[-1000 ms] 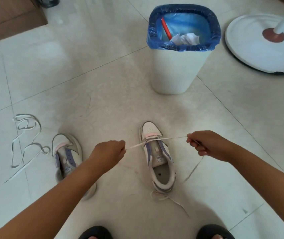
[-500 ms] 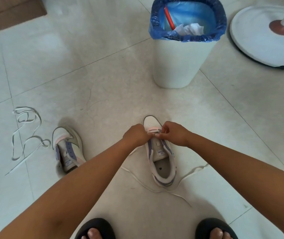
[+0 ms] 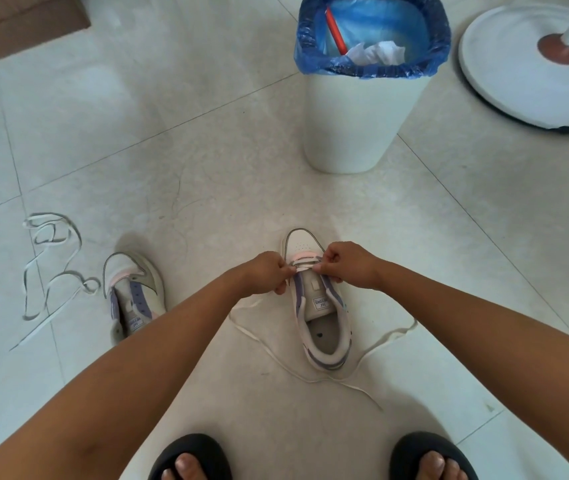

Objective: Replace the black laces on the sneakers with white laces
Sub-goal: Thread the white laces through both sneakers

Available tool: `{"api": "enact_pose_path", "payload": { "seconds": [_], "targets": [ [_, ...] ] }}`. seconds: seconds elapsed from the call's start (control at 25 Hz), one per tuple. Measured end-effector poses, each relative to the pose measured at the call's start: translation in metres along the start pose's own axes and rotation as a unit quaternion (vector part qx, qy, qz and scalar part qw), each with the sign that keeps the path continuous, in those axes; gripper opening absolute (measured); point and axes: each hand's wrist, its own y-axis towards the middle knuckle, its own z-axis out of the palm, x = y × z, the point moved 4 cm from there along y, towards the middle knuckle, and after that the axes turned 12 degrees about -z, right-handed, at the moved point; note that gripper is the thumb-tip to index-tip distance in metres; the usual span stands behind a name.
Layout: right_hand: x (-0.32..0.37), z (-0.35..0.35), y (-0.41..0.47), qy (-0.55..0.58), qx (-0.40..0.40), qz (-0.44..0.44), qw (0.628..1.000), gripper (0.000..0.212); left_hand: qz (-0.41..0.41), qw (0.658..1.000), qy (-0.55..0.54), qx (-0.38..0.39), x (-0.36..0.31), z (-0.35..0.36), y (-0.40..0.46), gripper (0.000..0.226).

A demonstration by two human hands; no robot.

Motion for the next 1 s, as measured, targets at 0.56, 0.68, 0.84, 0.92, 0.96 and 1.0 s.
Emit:
{"api": "enact_pose_path", "payload": {
  "seconds": [0.56,0.68,0.84,0.92,0.96,1.0],
  "targets": [
    [0.028,0.014,-0.004,-0.311,-0.12,-0.195,0.923,0.023,0.036,0.987,-0.157,-0.008,0.029,-0.03,-0.031,0.021],
    [0.014,-0.001,-0.005,-0.215,-0.154,-0.105,0.959,0.019,0.043,0.974,-0.222,-0.031,0.052,-0.036,-0.044,0.022],
    [0.052,0.024,-0.014,-0.354,-0.106,-0.386,0.845,0.021,0.062,0.971,-0.232,-0.005,0.047,-0.028,-0.055,0.019],
    [0.07,0.037,-0.021,-0.336,-0.11,-0.465,0.811,0.016,0.078,0.972,-0.223,0.012,0.036,-0.023,-0.058,0.017],
    [0.073,0.038,-0.02,-0.334,-0.108,-0.476,0.807,0.011,0.082,0.971,-0.222,0.016,0.034,-0.022,-0.06,0.017],
    [0.073,0.033,-0.016,-0.337,-0.109,-0.462,0.813,0.007,0.083,0.97,-0.226,0.015,0.034,-0.022,-0.061,0.017]
  ]
}}
